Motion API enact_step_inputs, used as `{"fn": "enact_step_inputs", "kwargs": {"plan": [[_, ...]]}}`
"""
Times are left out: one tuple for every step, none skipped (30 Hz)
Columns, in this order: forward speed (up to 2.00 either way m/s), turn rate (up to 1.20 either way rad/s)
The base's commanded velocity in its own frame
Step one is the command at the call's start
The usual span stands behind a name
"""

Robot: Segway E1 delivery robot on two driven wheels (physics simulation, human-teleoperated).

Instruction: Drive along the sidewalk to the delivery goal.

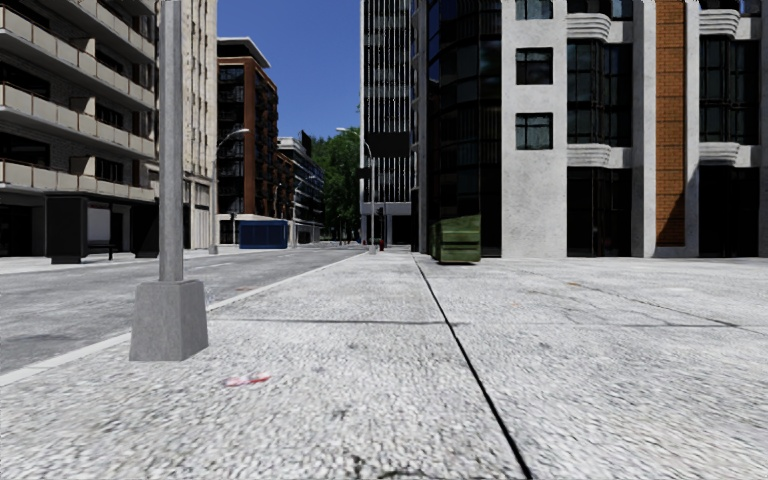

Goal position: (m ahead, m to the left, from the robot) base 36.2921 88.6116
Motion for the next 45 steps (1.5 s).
{"fn": "enact_step_inputs", "kwargs": {"plan": [[2.00, 0.00], [2.00, 0.00], [2.00, 0.00], [2.00, 0.00], [2.00, 0.00], [2.00, 0.00], [2.00, 0.00], [2.00, 0.00], [2.00, 0.00], [2.00, 0.00], [2.00, 0.00], [2.00, 0.00], [2.00, 0.00], [2.00, 0.00], [2.00, 0.00], [2.00, 0.00], [2.00, 0.00], [2.00, 0.00], [2.00, 0.00], [2.00, 0.00], [2.00, 0.00], [2.00, 0.00], [2.00, 0.00], [2.00, 0.00], [2.00, 0.00], [2.00, 0.00], [2.00, 0.00], [2.00, 0.00], [2.00, 0.00], [2.00, 0.00], [2.00, 0.00], [2.00, 0.00], [2.00, 0.00], [2.00, 0.00], [2.00, 0.00], [2.00, 0.00], [2.00, 0.00], [2.00, 0.00], [2.00, 0.00], [2.00, 0.00], [2.00, 0.00], [2.00, 0.00], [2.00, 0.00], [2.00, 0.00], [2.00, 0.00]]}}
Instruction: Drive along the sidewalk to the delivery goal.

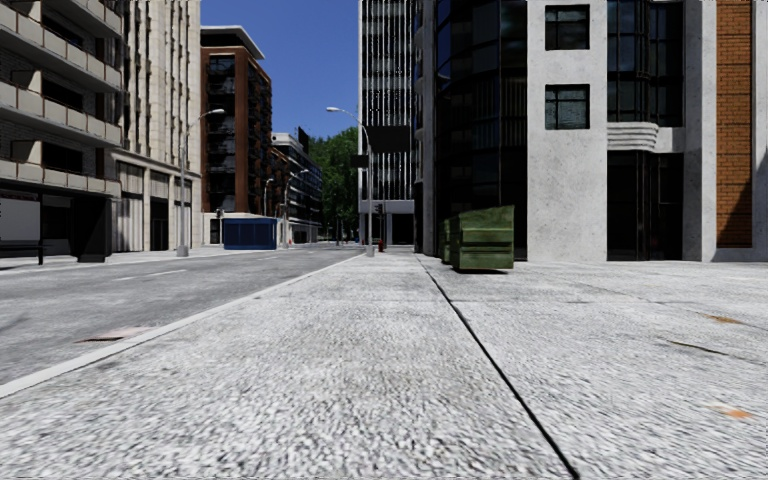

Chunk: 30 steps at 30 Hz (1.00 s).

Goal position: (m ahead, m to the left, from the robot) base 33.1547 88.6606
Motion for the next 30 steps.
{"fn": "enact_step_inputs", "kwargs": {"plan": [[2.00, 0.00], [2.00, 0.00], [2.00, 0.00], [2.00, 0.00], [2.00, 0.00], [2.00, 0.00], [2.00, 0.00], [2.00, 0.00], [2.00, 0.00], [2.00, 0.00], [2.00, 0.00], [2.00, 0.00], [2.00, 0.00], [2.00, 0.00], [2.00, 0.00], [2.00, 0.00], [2.00, 0.00], [2.00, 0.00], [2.00, 0.00], [2.00, 0.00], [2.00, 0.00], [2.00, 0.00], [2.00, 0.00], [2.00, 0.00], [2.00, 0.00], [2.00, 0.00], [2.00, 0.00], [2.00, 0.00], [2.00, 0.00], [2.00, 0.00]]}}
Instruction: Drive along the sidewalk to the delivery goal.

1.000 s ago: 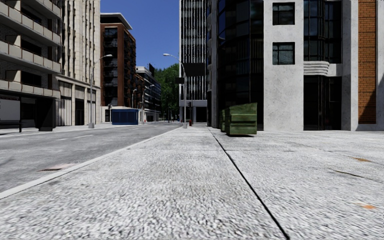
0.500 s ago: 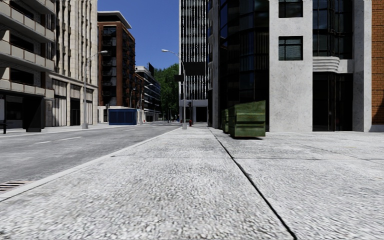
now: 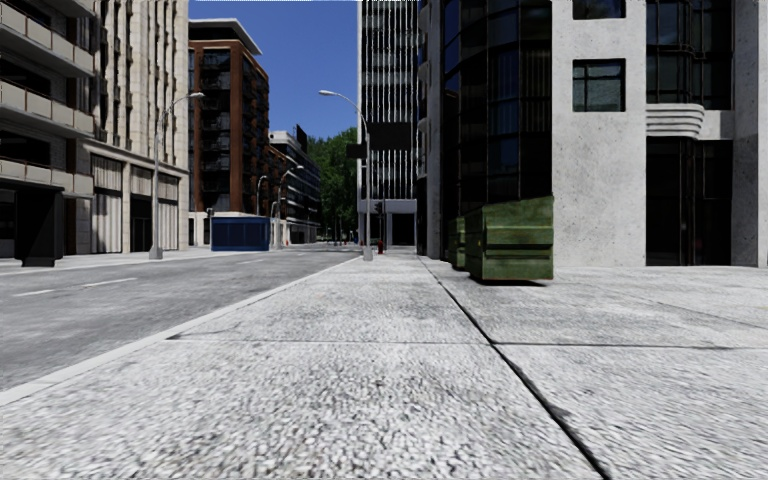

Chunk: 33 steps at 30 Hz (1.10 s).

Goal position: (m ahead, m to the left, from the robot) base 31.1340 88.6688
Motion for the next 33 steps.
{"fn": "enact_step_inputs", "kwargs": {"plan": [[2.00, 0.00], [2.00, 0.00], [2.00, 0.00], [2.00, 0.00], [2.00, 0.00], [2.00, 0.00], [2.00, 0.00], [2.00, 0.00], [2.00, 0.00], [2.00, 0.00], [2.00, 0.00], [2.00, 0.00], [2.00, 0.00], [2.00, 0.00], [2.00, 0.00], [2.00, 0.00], [2.00, 0.00], [2.00, 0.00], [2.00, 0.00], [2.00, 0.00], [2.00, 0.00], [2.00, 0.00], [2.00, 0.00], [2.00, 0.00], [2.00, 0.00], [2.00, 0.00], [2.00, 0.00], [2.00, 0.00], [2.00, 0.00], [2.00, 0.00], [2.00, 0.00], [2.00, 0.00], [2.00, 0.00]]}}
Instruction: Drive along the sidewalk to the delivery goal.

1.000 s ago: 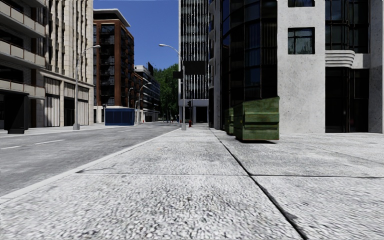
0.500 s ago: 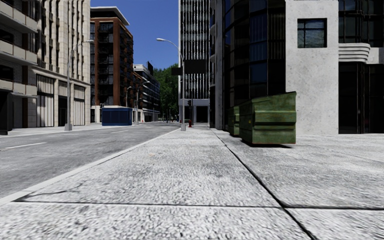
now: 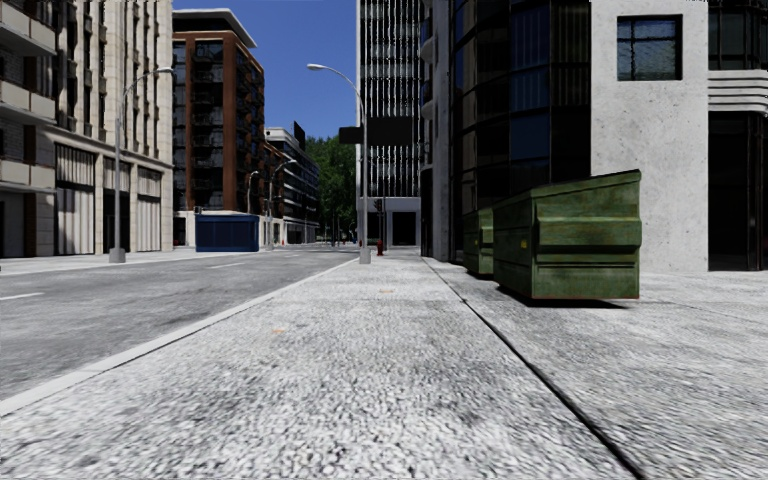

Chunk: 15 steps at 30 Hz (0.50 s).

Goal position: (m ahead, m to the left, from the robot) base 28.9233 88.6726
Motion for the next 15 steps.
{"fn": "enact_step_inputs", "kwargs": {"plan": [[2.00, 0.00], [2.00, 0.00], [2.00, 0.00], [2.00, 0.00], [2.00, 0.00], [2.00, 0.00], [2.00, 0.00], [2.00, 0.00], [2.00, 0.00], [2.00, 0.00], [2.00, 0.00], [2.00, 0.00], [2.00, 0.00], [2.00, 0.00], [2.00, 0.00]]}}
